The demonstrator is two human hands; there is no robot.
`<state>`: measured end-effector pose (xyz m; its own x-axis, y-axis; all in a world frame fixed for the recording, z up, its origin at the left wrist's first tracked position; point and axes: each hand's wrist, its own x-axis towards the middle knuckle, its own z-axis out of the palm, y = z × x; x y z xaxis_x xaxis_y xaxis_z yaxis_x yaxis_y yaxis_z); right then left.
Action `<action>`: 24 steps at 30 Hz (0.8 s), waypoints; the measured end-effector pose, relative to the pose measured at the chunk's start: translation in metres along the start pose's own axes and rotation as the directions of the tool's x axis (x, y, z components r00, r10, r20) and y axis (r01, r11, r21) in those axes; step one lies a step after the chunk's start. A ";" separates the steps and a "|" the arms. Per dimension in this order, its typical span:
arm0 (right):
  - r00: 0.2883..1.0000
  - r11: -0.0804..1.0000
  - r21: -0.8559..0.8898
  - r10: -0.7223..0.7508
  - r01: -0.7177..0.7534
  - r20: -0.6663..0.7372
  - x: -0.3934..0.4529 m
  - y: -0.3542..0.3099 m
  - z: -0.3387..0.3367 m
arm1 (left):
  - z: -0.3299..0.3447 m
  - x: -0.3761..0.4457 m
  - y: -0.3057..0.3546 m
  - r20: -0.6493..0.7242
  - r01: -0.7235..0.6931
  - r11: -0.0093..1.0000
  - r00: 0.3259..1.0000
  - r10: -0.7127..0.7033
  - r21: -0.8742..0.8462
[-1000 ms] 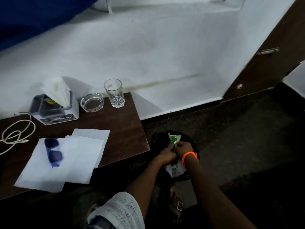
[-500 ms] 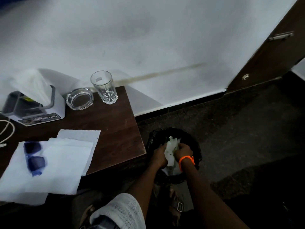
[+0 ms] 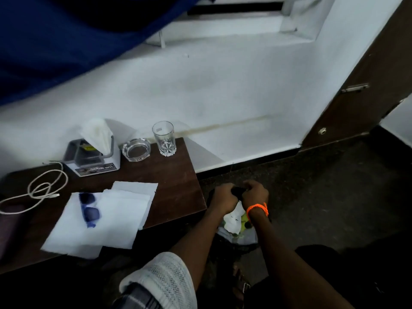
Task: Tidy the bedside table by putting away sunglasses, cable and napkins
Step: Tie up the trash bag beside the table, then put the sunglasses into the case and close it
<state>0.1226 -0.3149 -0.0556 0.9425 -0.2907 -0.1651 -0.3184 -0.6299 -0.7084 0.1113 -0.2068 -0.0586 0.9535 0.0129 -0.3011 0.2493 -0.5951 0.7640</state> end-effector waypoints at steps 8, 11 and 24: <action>0.942 0.940 -0.085 -0.324 0.331 0.093 -0.047 -0.076 -0.026 | -0.082 -0.059 0.029 -0.277 -0.098 0.995 0.956 0.092 -0.009; 0.900 0.898 -0.095 -0.418 0.430 0.128 -0.072 -0.101 -0.022 | -0.113 -0.083 0.023 -0.329 -0.103 0.995 0.940 0.092 -0.016; 0.617 0.667 0.046 -0.712 0.744 0.335 -0.202 -0.225 0.043 | -0.241 -0.213 -0.059 -0.695 0.009 0.998 0.718 -0.046 -0.058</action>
<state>0.0086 -0.0836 0.1077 0.8426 0.5102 0.1722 0.4934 -0.6035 -0.6264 -0.0657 0.0190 0.0976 0.7905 0.5951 0.1449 0.2670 -0.5477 0.7929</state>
